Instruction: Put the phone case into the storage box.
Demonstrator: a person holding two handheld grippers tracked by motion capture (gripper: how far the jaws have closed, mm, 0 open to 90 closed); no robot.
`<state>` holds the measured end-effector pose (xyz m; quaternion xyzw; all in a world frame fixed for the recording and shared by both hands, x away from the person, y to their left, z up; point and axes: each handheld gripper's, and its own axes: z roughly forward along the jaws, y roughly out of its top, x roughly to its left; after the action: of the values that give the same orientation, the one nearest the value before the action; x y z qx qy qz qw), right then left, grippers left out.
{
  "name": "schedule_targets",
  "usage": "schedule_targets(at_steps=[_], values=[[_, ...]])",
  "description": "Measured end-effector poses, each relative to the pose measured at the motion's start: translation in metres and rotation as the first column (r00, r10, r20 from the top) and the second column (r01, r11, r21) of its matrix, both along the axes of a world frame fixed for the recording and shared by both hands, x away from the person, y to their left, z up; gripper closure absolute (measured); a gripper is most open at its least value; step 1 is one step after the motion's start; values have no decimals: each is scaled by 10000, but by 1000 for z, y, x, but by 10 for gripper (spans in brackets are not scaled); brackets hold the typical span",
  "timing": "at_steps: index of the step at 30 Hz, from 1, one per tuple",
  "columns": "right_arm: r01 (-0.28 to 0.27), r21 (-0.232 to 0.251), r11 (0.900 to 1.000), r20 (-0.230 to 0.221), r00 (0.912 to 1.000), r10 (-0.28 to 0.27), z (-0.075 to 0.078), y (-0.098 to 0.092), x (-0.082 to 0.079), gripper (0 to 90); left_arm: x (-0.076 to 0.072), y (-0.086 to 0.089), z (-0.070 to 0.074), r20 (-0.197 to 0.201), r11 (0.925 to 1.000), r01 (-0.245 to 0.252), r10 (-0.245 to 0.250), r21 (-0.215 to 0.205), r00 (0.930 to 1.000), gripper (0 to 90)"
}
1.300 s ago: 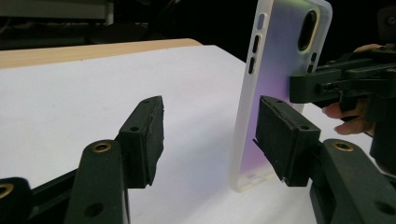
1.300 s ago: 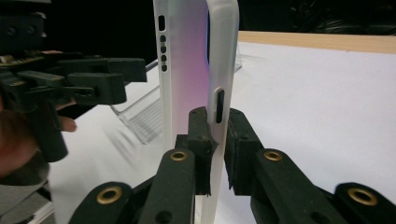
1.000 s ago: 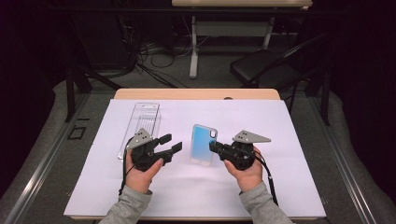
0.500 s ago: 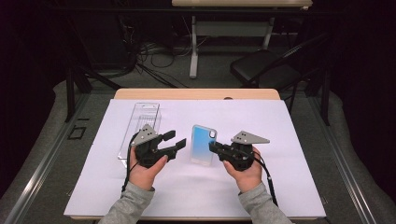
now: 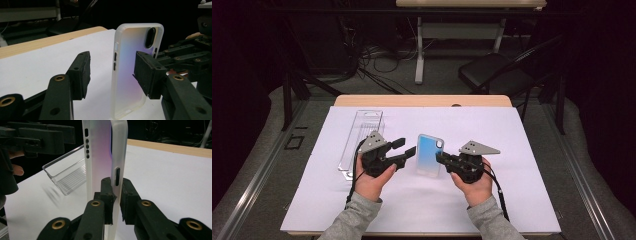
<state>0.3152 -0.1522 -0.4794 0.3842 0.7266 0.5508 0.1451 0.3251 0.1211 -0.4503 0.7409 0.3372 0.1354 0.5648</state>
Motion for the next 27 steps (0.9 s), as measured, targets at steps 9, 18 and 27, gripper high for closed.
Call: schedule_targets(at_steps=[9, 18, 27], values=[[-27, -9, 10000, -8, 10000, 27, 0, 1, 0, 823, 1, -6, 2, 106, 9999, 120, -120, -43, 9999, 473], [-88, -56, 9999, -4, 10000, 88, 0, 3, -2, 823, 3, -10, 3, 113, 9998, 167, -166, -86, 9998, 481], [-107, -83, 9999, 21, 9999, 107, 1, 4, -3, 823, 6, -12, 2, 27, 9998, 208, -208, -49, 9998, 513]])
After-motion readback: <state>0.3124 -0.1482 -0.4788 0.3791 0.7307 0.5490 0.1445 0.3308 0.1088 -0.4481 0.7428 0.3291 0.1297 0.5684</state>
